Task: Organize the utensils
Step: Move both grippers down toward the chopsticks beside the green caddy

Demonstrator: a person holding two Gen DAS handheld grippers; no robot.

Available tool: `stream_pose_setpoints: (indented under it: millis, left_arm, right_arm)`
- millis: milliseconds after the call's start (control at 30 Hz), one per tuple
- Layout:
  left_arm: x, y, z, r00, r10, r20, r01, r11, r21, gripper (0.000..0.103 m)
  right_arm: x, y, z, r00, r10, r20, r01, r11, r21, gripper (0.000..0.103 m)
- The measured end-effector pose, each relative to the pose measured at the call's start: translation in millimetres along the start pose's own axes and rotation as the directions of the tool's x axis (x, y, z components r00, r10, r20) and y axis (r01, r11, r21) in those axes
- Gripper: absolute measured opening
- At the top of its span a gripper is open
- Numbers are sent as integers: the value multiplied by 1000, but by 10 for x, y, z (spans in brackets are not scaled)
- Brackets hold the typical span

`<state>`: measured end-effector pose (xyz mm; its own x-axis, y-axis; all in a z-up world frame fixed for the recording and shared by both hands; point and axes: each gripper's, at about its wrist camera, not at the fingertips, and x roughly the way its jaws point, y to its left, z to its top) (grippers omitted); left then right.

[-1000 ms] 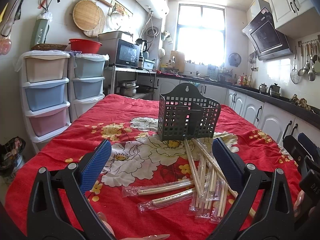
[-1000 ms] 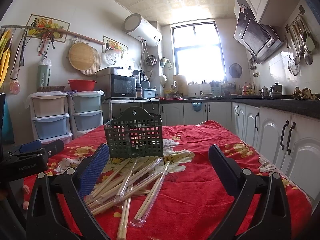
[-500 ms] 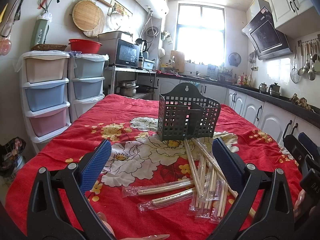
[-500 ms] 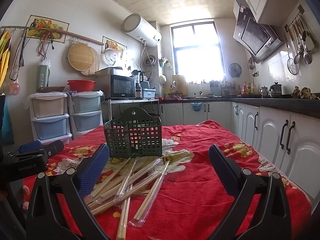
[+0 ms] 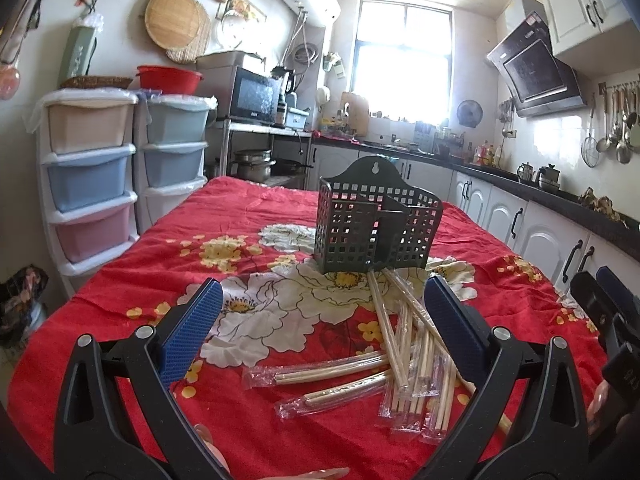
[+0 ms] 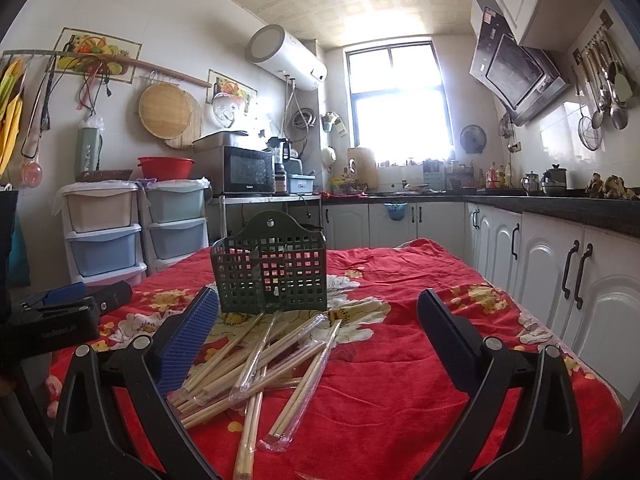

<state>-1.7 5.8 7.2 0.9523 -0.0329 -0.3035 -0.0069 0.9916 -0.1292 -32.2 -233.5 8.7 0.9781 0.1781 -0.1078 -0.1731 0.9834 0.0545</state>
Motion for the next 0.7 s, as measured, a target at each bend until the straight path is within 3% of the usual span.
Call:
stream_pose_setpoints:
  millis: [400,700]
  left_arm:
    - [179,186,99,998,31,-56,-33,999,-34,93]
    - [398,160,338,992,-3,-125,3,1000,-4,93]
  right_arm:
    - [136,100,38,993,95,-63,-98,994,-45,97]
    - [373,162,189,984,123,-126,-132,989,-69,97]
